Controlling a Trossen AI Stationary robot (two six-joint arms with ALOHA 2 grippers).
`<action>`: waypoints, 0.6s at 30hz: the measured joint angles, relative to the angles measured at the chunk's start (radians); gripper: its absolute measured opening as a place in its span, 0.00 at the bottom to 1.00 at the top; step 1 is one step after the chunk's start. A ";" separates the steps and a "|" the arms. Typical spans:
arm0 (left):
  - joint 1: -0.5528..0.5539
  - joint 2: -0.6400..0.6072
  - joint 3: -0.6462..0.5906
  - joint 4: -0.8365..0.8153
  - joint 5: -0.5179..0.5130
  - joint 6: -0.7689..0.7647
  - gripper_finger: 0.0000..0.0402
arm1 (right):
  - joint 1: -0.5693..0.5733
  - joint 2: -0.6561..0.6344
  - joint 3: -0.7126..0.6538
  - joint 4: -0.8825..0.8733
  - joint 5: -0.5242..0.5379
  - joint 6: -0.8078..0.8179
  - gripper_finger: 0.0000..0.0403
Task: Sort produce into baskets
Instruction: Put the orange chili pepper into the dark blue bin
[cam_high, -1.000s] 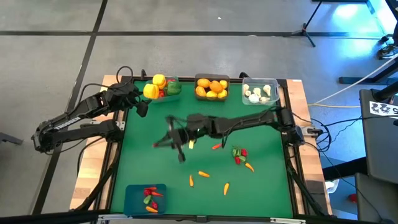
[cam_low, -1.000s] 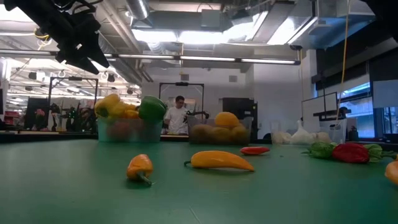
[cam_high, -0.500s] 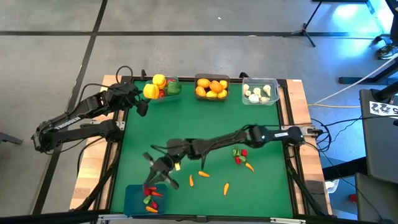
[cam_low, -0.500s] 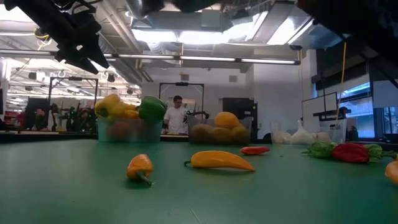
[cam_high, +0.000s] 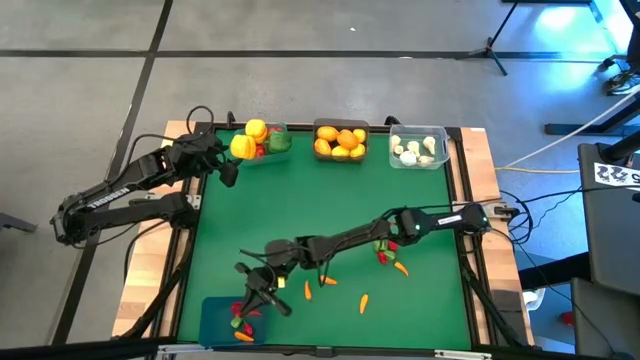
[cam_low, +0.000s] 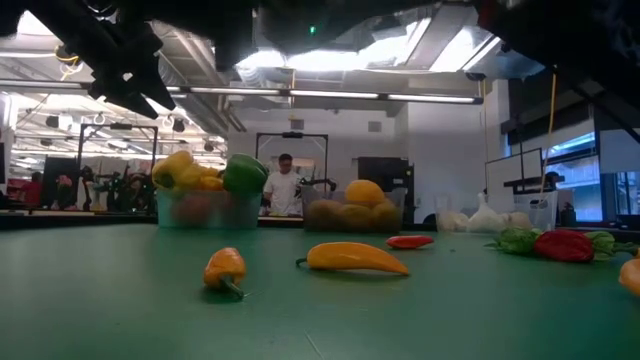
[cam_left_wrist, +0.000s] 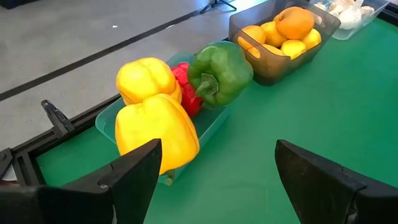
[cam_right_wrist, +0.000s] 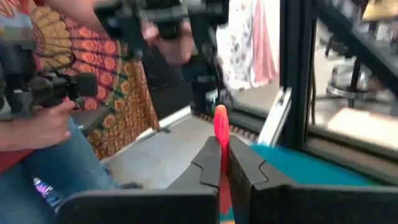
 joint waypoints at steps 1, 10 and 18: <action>0.000 0.000 0.000 0.000 0.000 0.000 0.77 | 0.000 0.008 0.000 -0.008 0.000 0.003 0.01; 0.000 0.000 0.000 0.000 0.000 0.001 0.77 | 0.001 0.037 -0.002 -0.023 -0.001 0.004 0.02; 0.000 0.000 0.000 0.000 0.000 0.001 0.77 | 0.000 0.037 -0.002 -0.078 -0.008 0.002 0.24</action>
